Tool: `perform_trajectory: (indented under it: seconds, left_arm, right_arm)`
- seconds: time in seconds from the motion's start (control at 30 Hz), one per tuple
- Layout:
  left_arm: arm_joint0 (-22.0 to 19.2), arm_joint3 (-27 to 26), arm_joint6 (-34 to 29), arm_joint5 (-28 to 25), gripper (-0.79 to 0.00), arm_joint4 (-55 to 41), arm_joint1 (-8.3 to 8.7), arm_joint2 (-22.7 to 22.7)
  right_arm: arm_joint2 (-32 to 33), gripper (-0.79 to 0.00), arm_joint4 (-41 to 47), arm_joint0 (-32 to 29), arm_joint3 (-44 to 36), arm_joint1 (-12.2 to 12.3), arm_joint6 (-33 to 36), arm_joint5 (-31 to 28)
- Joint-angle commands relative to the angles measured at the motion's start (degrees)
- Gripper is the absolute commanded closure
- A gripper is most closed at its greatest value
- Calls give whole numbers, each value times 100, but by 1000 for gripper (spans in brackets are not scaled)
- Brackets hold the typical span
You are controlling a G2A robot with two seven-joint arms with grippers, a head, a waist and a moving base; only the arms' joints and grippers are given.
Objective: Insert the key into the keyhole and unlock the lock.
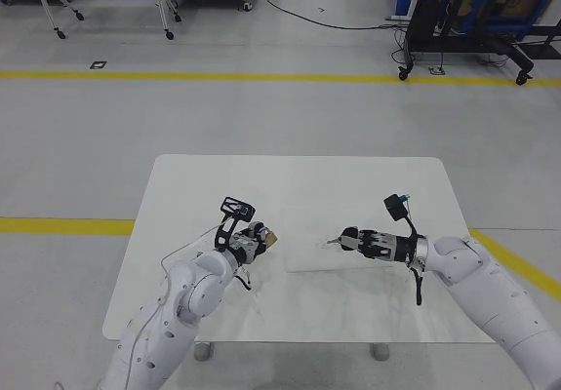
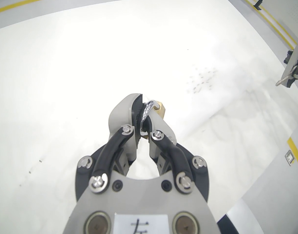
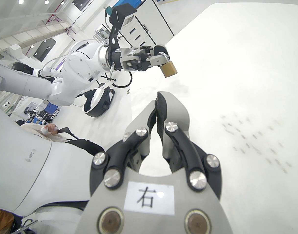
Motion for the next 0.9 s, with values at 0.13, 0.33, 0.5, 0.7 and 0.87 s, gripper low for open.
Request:
perform_trajectory:
  seconds: [0.13,0.33,0.5,0.7,0.87]
  left_arm:
    - [-64,322,28,-195,0,-1852,-84,-154]
    - [-465,1088,-478,-73,0,-4836,-206,-563]
    - [-888,1627,-671,-254,0,-5447,-274,-441]
    - [-888,1627,-671,-254,0,-5447,-274,-441]
    - [-1018,1767,-821,-61,0,-6315,-331,-427]
  right_arm:
    - [52,0,138,-52,-142,-67,-618,303]
    - [-141,0,896,96,75,-288,-1288,423]
    - [-256,0,1377,257,419,-395,-1253,304]
    - [-256,0,1377,257,419,-395,-1253,304]
    - [-256,0,1377,257,419,-395,-1253,304]
